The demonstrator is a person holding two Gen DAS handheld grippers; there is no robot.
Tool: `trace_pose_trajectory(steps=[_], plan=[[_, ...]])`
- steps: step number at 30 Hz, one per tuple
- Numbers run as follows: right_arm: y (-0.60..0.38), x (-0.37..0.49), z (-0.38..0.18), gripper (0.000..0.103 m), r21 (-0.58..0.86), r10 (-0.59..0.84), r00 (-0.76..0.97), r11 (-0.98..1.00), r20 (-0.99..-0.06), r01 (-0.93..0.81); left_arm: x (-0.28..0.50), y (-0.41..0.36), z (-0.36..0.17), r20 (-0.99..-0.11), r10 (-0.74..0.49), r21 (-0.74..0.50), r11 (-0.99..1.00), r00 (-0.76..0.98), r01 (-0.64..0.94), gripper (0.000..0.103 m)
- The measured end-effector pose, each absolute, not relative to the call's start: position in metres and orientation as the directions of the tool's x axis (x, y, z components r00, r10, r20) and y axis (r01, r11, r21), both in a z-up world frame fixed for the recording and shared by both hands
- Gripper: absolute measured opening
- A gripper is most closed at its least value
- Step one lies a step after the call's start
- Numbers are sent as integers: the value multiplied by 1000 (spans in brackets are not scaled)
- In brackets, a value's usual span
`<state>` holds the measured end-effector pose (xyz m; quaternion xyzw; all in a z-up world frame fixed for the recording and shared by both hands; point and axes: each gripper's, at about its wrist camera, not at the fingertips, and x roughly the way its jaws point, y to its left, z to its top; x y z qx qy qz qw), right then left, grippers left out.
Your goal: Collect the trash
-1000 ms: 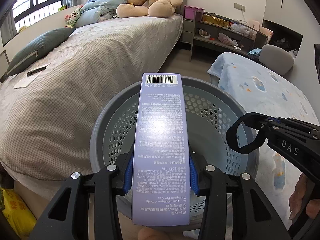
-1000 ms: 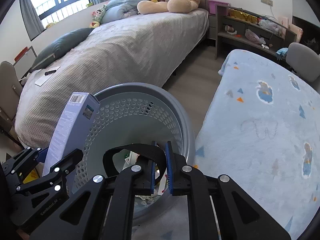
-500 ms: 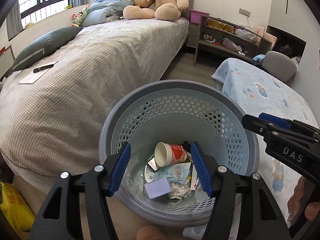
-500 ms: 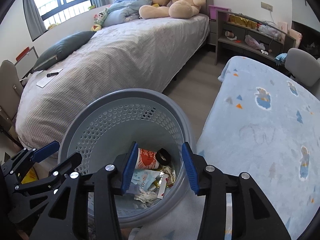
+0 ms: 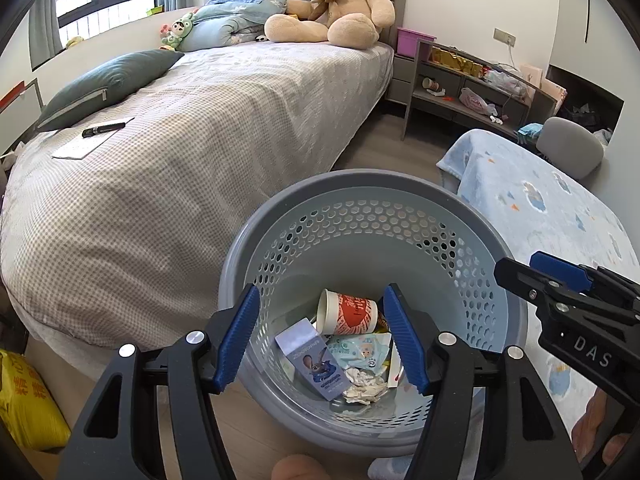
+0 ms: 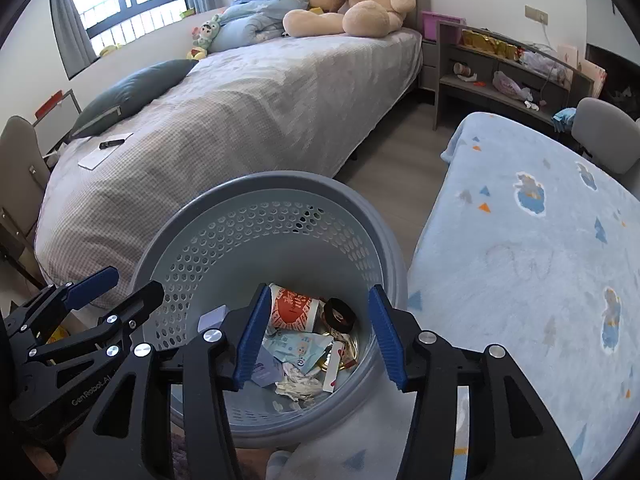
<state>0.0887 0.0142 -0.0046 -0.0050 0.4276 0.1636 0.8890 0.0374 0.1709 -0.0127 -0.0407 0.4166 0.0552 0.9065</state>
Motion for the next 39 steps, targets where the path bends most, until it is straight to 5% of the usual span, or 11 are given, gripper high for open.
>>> trace_pose_trajectory(steps=[39], plan=[[14, 79, -3, 81, 113, 258, 599, 957, -758, -269, 36, 181, -11, -747, 140, -5, 976, 649, -216, 83]])
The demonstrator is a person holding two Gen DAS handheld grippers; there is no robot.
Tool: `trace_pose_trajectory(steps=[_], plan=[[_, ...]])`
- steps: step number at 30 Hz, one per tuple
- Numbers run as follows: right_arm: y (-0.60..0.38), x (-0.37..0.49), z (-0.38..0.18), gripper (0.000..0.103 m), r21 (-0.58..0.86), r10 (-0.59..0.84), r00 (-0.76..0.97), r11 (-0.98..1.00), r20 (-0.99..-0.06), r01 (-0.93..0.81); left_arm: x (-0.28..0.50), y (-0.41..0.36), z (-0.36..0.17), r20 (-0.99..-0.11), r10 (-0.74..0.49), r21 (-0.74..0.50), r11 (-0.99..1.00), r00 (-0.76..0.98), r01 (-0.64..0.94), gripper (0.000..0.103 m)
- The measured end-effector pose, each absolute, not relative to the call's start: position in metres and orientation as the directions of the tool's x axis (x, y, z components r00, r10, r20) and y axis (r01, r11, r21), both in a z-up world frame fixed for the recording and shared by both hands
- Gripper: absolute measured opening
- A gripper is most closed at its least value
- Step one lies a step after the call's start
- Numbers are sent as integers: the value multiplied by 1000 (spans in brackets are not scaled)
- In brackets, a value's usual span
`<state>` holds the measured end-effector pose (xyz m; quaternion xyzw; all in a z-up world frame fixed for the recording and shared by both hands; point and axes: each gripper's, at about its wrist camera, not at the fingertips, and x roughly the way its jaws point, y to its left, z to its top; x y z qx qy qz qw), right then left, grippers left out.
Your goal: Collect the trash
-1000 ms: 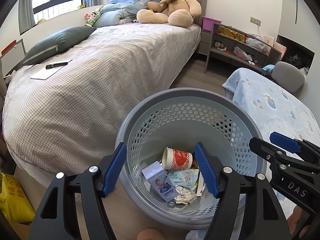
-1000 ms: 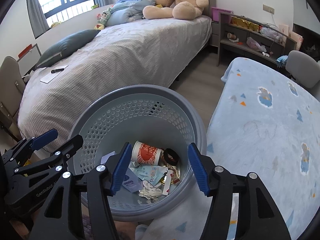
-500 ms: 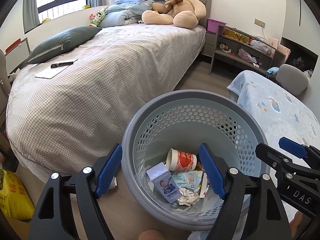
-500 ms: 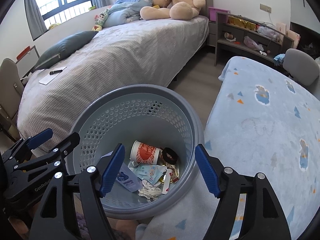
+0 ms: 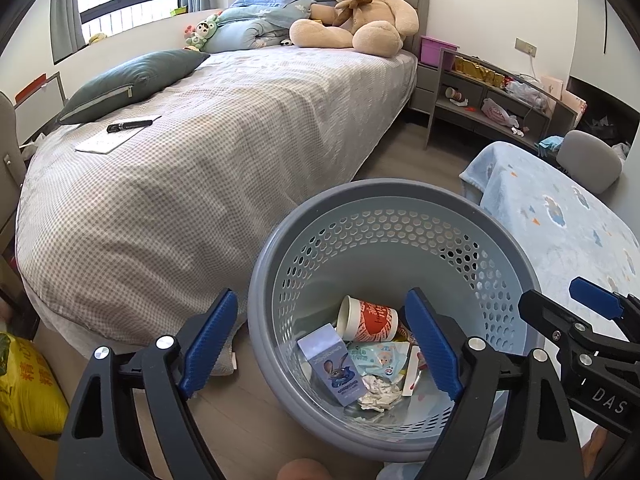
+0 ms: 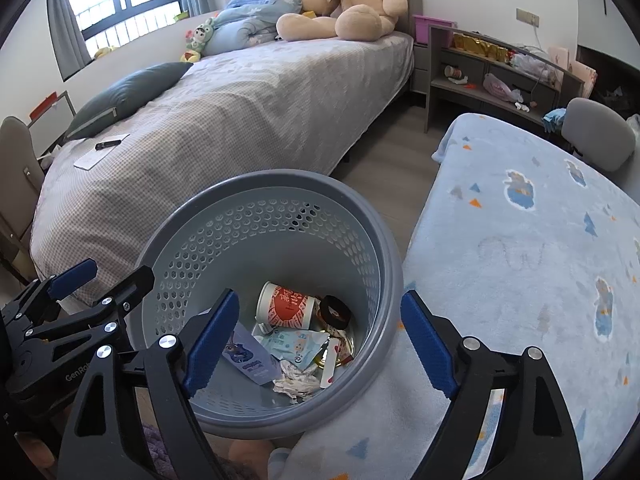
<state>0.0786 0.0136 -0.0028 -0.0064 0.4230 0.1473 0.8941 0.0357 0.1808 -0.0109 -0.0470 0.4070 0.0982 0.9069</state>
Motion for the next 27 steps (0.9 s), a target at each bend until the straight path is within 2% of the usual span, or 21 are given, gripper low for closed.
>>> trace_pose_trajectory(steps=[7, 27], plan=[[14, 78, -3, 88, 112, 257, 602, 957, -756, -268, 36, 183, -12, -753, 144, -9, 974, 642, -228, 84], [16, 78, -4, 88, 109, 255, 600, 957, -758, -269, 33, 184, -9, -739, 163, -3, 969, 654, -245, 84]])
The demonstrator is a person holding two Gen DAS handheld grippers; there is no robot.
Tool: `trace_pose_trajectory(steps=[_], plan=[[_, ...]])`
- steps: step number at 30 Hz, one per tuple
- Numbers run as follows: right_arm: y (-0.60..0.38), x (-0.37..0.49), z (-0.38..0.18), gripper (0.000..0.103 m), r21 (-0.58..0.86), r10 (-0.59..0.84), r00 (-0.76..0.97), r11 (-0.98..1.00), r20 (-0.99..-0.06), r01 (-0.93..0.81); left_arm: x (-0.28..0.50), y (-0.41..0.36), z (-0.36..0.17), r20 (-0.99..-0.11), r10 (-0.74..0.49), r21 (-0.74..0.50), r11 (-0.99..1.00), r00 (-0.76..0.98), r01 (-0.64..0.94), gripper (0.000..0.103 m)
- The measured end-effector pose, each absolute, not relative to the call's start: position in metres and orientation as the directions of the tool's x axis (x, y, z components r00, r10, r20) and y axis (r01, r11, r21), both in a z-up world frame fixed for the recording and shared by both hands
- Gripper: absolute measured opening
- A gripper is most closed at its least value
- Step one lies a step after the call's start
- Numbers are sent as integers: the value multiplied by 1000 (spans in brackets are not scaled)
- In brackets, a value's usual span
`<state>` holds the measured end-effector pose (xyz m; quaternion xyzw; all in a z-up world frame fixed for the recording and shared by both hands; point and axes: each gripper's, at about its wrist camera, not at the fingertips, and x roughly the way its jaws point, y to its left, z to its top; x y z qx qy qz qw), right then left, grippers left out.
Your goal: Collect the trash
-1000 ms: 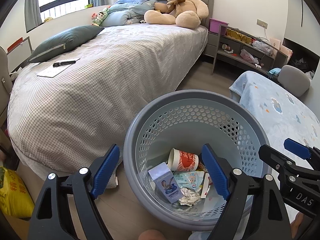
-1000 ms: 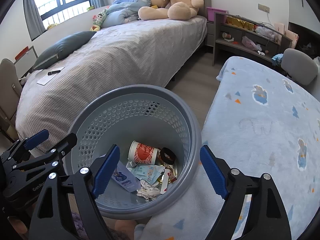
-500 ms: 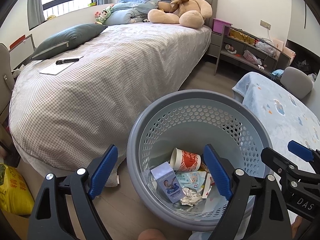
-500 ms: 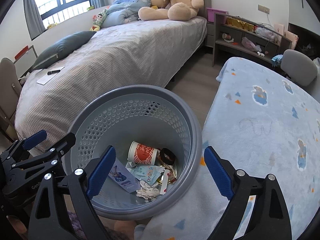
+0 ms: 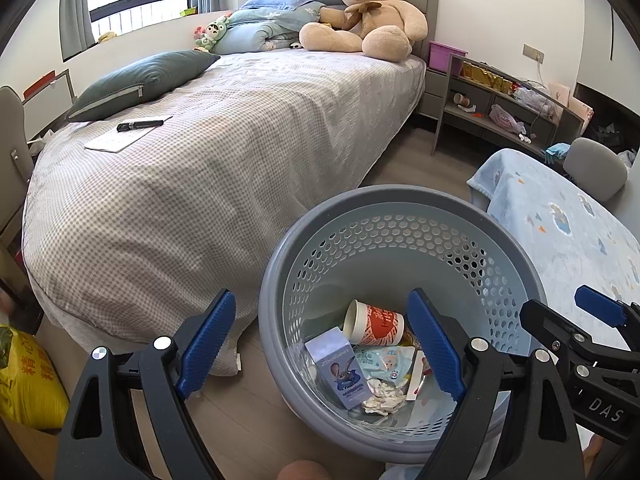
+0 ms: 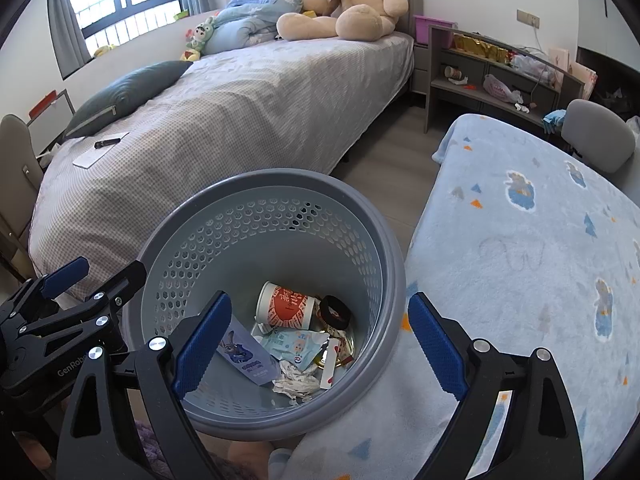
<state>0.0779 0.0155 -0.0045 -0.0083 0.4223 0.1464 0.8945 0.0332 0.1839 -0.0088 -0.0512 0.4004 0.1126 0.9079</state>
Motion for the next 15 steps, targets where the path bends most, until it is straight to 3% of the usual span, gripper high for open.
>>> trace_pose_trajectory(steps=[15], plan=[[16, 78, -5, 88, 109, 256, 599, 957, -759, -270, 34, 185, -8, -738, 169, 2, 968, 654, -249, 84]])
